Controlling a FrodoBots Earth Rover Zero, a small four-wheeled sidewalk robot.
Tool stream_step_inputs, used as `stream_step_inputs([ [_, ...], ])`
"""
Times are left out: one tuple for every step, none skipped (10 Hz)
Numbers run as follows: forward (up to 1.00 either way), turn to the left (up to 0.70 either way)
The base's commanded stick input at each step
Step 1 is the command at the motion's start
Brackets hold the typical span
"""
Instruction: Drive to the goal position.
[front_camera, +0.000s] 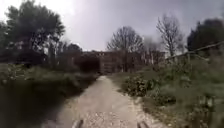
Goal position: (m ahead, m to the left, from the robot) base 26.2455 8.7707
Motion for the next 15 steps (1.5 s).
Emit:
stream_step_inputs([
  [1.00, 0.00],
  [1.00, 0.00],
  [1.00, 0.00],
  [1.00, 0.00],
  [1.00, 0.00],
  [1.00, 0.00],
  [1.00, 0.00],
  [1.00, 0.00],
  [1.00, 0.00],
  [1.00, 0.00],
  [1.00, 0.00],
  [1.00, 0.00],
  [1.00, 0.00],
  [1.00, 0.00],
  [1.00, 0.21],
])
